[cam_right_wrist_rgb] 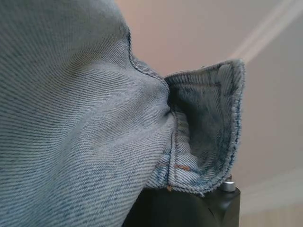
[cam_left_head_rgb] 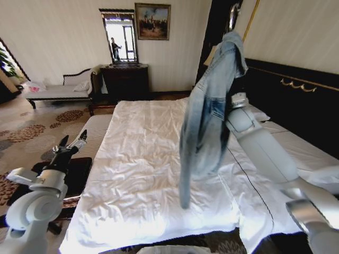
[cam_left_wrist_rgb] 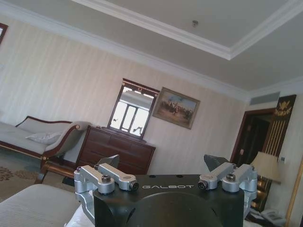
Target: Pick up the clothes from the bed and hang them on the clothes hanger.
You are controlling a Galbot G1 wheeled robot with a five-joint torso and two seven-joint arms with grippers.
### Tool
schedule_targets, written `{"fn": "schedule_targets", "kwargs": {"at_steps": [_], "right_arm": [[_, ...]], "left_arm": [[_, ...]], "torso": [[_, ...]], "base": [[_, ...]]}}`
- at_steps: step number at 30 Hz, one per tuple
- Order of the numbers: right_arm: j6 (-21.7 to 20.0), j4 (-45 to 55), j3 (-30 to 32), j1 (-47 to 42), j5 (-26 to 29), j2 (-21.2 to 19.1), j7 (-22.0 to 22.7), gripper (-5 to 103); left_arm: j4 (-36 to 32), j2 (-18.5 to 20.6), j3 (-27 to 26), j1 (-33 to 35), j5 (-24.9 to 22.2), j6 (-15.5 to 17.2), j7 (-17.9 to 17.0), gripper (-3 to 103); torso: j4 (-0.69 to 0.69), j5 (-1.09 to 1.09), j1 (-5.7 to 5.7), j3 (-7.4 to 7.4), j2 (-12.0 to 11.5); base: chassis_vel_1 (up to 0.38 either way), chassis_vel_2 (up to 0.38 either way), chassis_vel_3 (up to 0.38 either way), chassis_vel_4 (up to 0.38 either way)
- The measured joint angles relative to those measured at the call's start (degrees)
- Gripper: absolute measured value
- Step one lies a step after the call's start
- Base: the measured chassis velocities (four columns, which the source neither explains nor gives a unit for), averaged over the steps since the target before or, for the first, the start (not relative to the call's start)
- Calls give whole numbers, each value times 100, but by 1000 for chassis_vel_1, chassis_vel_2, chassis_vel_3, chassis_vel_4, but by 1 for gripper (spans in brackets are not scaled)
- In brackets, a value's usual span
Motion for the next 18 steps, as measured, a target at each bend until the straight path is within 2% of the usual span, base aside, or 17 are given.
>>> {"fn": "schedule_targets", "kwargs": {"at_steps": [1,3,4,5,7,12,15,18], "right_arm": [[0,136,5,-132,321,-14,29,21],[0,187,10,-188,456,-19,39,21],[18,328,32,-370,804,-32,43,21],[158,492,104,-659,1113,-41,-80,20],[317,597,192,-901,1241,-42,-270,20],[437,812,350,-1266,1241,-54,-474,20],[467,1090,674,-1600,828,-83,-501,20],[510,1239,864,-1782,702,-116,-505,20]], "left_arm": [[-76,-66,-17,27,5,0,-37,100],[-109,-92,-28,47,17,0,-50,100],[-205,-164,-69,129,137,-11,-70,100],[-341,-276,-132,304,557,-61,-47,100],[-452,-362,-170,492,949,-138,60,100],[-621,-472,-224,720,1187,-196,140,100],[-670,-496,-265,770,1199,-206,133,100],[-687,-520,-249,778,1200,-206,126,100]], "torso": [[0,0,0,0,0],[1,0,0,0,0],[1,1,0,0,0],[1,2,0,0,0],[1,2,-1,0,0],[3,2,-1,1,0],[2,1,0,1,0],[2,1,1,1,0]], "base": [[0,0,0,0],[0,0,0,0],[0,0,0,0],[0,0,0,0],[0,0,0,0],[0,0,0,0],[0,0,0,0],[0,0,0,0]]}}
